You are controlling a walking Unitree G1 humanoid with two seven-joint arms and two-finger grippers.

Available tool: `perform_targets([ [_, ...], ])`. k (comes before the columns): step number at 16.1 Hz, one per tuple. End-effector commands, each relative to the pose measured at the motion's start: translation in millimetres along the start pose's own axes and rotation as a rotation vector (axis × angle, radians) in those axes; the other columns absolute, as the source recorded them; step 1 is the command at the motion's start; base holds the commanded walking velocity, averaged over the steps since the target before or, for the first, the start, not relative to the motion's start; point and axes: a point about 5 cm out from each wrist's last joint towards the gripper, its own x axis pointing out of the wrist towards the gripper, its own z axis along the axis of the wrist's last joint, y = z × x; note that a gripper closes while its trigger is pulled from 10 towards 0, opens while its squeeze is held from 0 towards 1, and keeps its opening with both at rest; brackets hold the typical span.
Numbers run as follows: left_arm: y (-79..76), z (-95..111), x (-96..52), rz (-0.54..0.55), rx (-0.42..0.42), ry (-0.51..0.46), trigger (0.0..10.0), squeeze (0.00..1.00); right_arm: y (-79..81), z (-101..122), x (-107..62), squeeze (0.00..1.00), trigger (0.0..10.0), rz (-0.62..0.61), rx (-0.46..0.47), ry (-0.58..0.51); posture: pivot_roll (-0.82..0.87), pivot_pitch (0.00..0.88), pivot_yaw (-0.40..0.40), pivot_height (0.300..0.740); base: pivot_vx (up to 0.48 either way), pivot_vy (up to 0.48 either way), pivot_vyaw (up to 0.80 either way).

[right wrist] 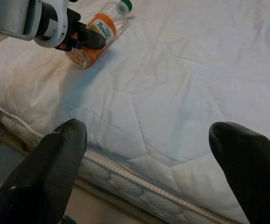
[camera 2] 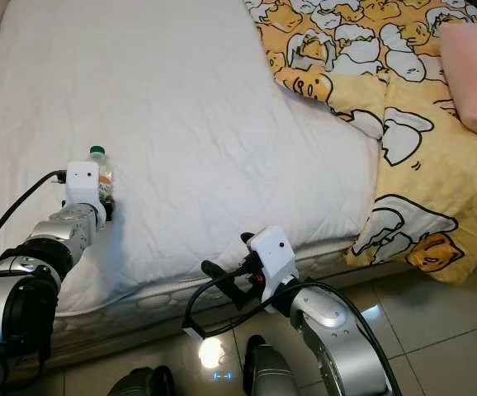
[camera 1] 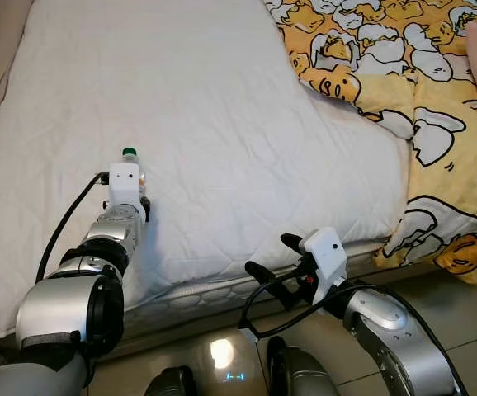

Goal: Clean up the room

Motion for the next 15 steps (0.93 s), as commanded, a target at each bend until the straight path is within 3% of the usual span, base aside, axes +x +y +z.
perform_targets([
  [1, -2.7, 5.5, -0.4, -0.012, 0.020, -0.017, 0.0, 0.00, 0.9, -4.2, 0.8, 0.00, 10.0, 0.001, 0.012, 0.017, -0.26, 0.195, 0.013, 0.740, 0.000, 0.000, 0.00],
  [4, -2.4, 17.6, -1.0, -0.016, -0.001, -0.071, 0.0, 0.00, 0.9, -5.1, 1.8, 0.00, 10.0, 0.003, 0.012, 0.017, -0.25, 0.183, 0.015, 0.740, 0.000, 0.000, 0.00],
  [6, -0.1, 38.5, -3.0, -0.050, -0.097, -0.171, 0.0, 0.00, -0.8, -4.2, 4.5, 0.00, 10.0, 0.003, 0.011, 0.010, -0.22, 0.166, 0.010, 0.740, 0.000, 0.000, 0.00],
  [10, 10.2, 60.3, -7.0, -0.091, -0.185, -0.320, 0.0, 0.00, -6.2, 0.1, 8.9, 0.00, 10.0, -0.016, 0.008, -0.016, -0.20, 0.137, 0.009, 0.740, 0.000, 0.000, 0.00],
  [12, 14.0, 66.7, -9.9, -0.110, -0.182, -0.400, 0.0, 0.00, -12.5, 6.5, 11.1, 0.00, 10.0, -0.059, 0.021, -0.053, -0.19, 0.128, 0.009, 0.740, 0.000, 0.000, 0.00],
  [14, 28.4, 70.4, -21.2, -0.132, -0.145, -0.593, 0.0, 0.00, -31.4, 22.2, 12.7, 0.00, 10.0, -0.175, 0.035, -0.139, -0.16, 0.120, 0.000, 0.740, 0.000, 0.000, 0.00],
  [15, 30.5, 69.0, -24.8, -0.134, -0.132, -0.628, 0.0, 0.00, -36.9, 25.1, 12.7, 0.00, 10.0, -0.212, 0.030, -0.156, -0.16, 0.120, 0.000, 0.740, 0.000, 0.000, 0.00],
])
